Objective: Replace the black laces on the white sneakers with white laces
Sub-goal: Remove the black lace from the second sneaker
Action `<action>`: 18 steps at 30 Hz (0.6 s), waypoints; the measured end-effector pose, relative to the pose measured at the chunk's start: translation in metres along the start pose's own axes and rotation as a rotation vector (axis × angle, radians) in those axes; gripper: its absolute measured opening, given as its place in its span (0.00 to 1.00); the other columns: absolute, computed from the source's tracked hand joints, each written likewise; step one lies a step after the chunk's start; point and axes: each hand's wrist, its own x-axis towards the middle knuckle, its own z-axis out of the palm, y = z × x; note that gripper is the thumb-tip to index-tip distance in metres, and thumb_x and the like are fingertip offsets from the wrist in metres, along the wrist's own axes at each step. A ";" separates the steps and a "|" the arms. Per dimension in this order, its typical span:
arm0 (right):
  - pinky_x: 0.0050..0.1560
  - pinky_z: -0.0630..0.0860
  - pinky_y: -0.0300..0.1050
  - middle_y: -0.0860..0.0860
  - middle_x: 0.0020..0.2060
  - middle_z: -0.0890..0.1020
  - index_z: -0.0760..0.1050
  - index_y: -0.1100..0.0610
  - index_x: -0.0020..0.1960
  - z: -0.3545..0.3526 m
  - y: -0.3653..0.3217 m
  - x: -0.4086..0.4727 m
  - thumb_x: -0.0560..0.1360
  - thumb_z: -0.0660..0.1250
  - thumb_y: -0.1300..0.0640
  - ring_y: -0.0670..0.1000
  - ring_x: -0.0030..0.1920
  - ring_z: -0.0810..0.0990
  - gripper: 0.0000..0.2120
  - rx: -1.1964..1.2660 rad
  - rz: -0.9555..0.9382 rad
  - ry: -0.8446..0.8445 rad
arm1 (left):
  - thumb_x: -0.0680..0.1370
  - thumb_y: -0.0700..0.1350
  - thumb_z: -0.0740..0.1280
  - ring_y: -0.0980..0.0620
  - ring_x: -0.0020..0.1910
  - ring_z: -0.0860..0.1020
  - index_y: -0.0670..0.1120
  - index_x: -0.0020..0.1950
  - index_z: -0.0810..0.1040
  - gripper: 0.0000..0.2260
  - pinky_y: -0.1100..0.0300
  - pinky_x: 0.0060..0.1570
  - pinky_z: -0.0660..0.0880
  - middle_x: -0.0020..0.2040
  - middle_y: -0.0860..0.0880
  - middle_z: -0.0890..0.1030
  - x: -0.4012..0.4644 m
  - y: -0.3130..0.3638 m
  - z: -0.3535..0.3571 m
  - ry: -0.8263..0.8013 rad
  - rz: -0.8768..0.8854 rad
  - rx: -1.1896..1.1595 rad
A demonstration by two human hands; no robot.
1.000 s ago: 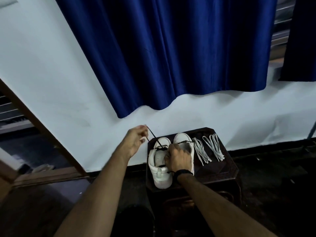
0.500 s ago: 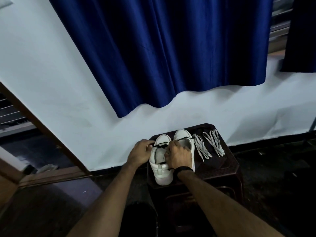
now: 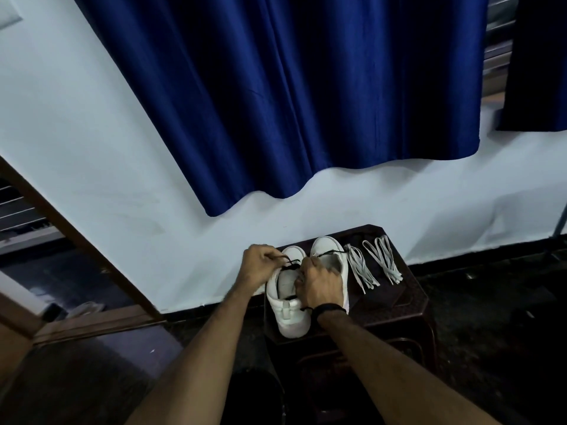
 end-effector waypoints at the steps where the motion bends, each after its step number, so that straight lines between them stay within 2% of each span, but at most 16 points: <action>1: 0.47 0.73 0.50 0.54 0.49 0.80 0.74 0.57 0.50 0.001 0.001 0.000 0.70 0.65 0.55 0.59 0.43 0.81 0.10 -0.002 0.003 0.014 | 0.71 0.35 0.75 0.64 0.29 0.76 0.40 0.44 0.86 0.03 0.69 0.34 0.72 0.36 0.49 0.83 0.001 0.006 -0.007 0.061 -0.051 -0.126; 3: 0.46 0.74 0.49 0.53 0.47 0.80 0.75 0.56 0.49 0.004 0.002 0.000 0.69 0.66 0.54 0.58 0.41 0.81 0.10 -0.005 0.013 0.032 | 0.72 0.36 0.75 0.58 0.28 0.75 0.40 0.45 0.85 0.03 0.64 0.32 0.74 0.36 0.48 0.84 0.007 0.014 -0.027 0.280 -0.141 -0.396; 6: 0.47 0.74 0.49 0.51 0.48 0.80 0.75 0.55 0.50 0.005 0.001 0.001 0.69 0.66 0.54 0.57 0.41 0.81 0.10 0.009 0.016 0.030 | 0.72 0.35 0.74 0.53 0.26 0.73 0.39 0.42 0.81 0.03 0.62 0.28 0.73 0.34 0.45 0.81 0.018 0.018 -0.067 0.700 -0.296 -0.823; 8: 0.47 0.74 0.49 0.51 0.49 0.80 0.75 0.55 0.50 0.006 0.001 0.002 0.69 0.66 0.54 0.57 0.42 0.81 0.10 0.004 0.015 0.030 | 0.74 0.36 0.72 0.52 0.27 0.73 0.40 0.40 0.78 0.04 0.62 0.28 0.73 0.31 0.47 0.80 0.024 0.010 -0.087 0.840 -0.410 -0.869; 10: 0.46 0.74 0.48 0.51 0.49 0.80 0.75 0.55 0.50 0.007 0.002 0.002 0.69 0.65 0.53 0.57 0.42 0.81 0.10 -0.008 0.015 0.033 | 0.75 0.37 0.69 0.51 0.29 0.72 0.40 0.40 0.77 0.05 0.63 0.28 0.72 0.28 0.50 0.79 0.023 -0.004 -0.093 0.776 -0.521 -0.708; 13: 0.46 0.74 0.48 0.51 0.48 0.81 0.75 0.54 0.49 0.006 0.000 0.001 0.69 0.66 0.54 0.56 0.41 0.81 0.10 -0.006 0.013 0.044 | 0.71 0.42 0.72 0.46 0.35 0.79 0.37 0.44 0.82 0.08 0.64 0.33 0.73 0.42 0.43 0.84 0.013 -0.038 -0.077 0.627 -0.706 -0.380; 15: 0.45 0.74 0.48 0.51 0.46 0.81 0.75 0.54 0.48 0.006 -0.002 0.000 0.68 0.67 0.54 0.56 0.39 0.81 0.10 -0.009 0.013 0.048 | 0.69 0.44 0.71 0.41 0.47 0.81 0.36 0.52 0.81 0.15 0.57 0.43 0.78 0.52 0.39 0.83 0.006 -0.054 -0.061 0.578 -0.768 -0.266; 16: 0.43 0.75 0.48 0.51 0.45 0.81 0.75 0.55 0.48 0.006 -0.002 0.000 0.67 0.68 0.55 0.57 0.37 0.81 0.10 -0.012 0.014 0.052 | 0.69 0.47 0.72 0.39 0.53 0.79 0.35 0.57 0.79 0.21 0.53 0.49 0.77 0.57 0.38 0.80 0.002 -0.056 -0.052 0.561 -0.803 -0.185; 18: 0.42 0.75 0.48 0.52 0.44 0.81 0.75 0.55 0.47 0.006 -0.001 0.000 0.66 0.68 0.55 0.57 0.36 0.81 0.11 -0.029 0.020 0.049 | 0.67 0.53 0.75 0.38 0.63 0.72 0.36 0.65 0.70 0.33 0.47 0.61 0.70 0.64 0.38 0.72 -0.010 -0.051 -0.032 0.572 -0.848 -0.012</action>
